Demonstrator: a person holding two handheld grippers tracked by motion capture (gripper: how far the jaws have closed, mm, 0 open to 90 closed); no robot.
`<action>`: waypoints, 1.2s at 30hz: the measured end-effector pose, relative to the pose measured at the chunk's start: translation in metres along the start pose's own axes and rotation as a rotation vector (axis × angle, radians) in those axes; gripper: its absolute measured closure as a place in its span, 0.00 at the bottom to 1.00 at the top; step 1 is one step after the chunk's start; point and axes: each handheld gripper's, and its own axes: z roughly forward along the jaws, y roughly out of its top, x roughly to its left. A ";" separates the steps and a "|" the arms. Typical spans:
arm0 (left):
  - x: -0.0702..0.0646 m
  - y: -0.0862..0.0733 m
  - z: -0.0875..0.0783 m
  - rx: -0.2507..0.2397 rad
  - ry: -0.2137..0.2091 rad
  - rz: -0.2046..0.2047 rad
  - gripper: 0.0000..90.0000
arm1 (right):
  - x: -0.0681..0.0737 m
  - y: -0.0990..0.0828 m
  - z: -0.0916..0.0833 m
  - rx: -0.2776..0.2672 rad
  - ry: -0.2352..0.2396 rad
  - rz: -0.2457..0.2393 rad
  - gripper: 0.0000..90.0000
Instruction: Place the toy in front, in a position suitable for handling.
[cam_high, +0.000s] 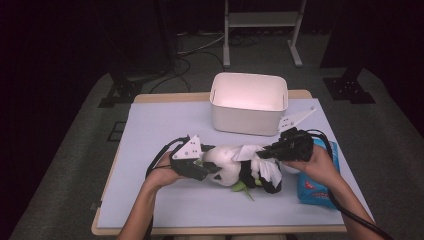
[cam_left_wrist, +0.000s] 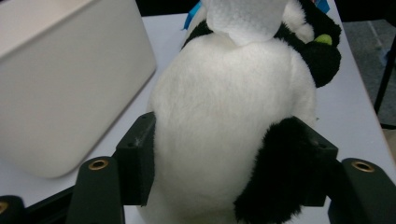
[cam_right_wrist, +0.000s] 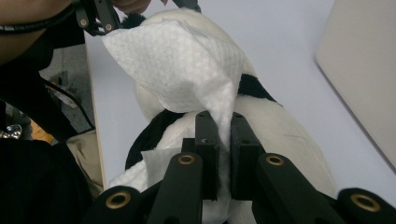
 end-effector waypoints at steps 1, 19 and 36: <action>0.001 -0.002 0.001 0.006 -0.014 -0.033 0.35 | 0.000 -0.001 0.002 0.003 0.001 -0.001 0.93; 0.014 -0.020 -0.002 0.044 -0.149 -0.359 0.09 | 0.009 -0.022 0.007 0.020 0.063 0.018 0.93; 0.007 -0.024 0.007 0.119 -0.223 -0.325 0.14 | 0.028 -0.025 0.015 0.100 0.172 -0.044 0.94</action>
